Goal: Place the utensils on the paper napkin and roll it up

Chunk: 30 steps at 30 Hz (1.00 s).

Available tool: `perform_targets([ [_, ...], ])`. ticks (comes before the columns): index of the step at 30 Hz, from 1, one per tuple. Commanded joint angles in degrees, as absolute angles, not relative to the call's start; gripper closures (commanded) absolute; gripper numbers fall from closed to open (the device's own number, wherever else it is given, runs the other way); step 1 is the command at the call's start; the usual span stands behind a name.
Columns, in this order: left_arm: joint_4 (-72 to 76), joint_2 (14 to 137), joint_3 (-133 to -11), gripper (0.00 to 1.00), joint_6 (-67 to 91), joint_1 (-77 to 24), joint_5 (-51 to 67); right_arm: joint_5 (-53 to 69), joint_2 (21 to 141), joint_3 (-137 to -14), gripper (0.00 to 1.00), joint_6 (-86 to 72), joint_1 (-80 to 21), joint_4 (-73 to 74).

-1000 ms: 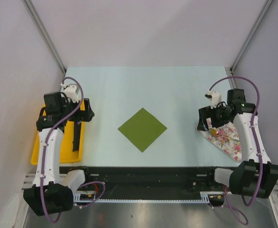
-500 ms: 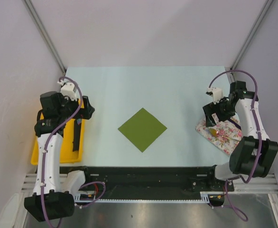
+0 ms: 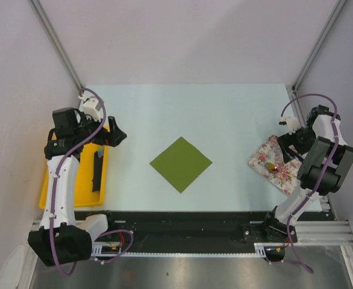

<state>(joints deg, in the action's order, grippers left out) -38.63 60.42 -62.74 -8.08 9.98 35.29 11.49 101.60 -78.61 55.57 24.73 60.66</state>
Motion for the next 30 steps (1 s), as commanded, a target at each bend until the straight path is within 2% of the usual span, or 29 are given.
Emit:
perform_targets([
  [1, -39.81, 62.40, -66.44, 0.00, -9.58, 9.76, 38.58, 10.45, 105.55, -83.49, 0.00, 59.06, 25.49, 58.18],
  [6, -39.46, 63.02, -65.75, 0.00, -9.40, 9.58, 38.67, 11.07, 109.41, -86.13, 0.03, 59.76, 25.40, 58.36],
  [15, -39.20, 62.23, -64.69, 0.00, -9.67, 9.67, 37.00, 10.46, 113.02, -87.28, 0.19, 60.47, 25.49, 58.54],
  [30, -39.11, 63.46, -65.39, 0.00, -9.41, 9.67, 36.83, 8.79, 114.96, -85.52, 0.20, 60.56, 25.49, 55.55],
])
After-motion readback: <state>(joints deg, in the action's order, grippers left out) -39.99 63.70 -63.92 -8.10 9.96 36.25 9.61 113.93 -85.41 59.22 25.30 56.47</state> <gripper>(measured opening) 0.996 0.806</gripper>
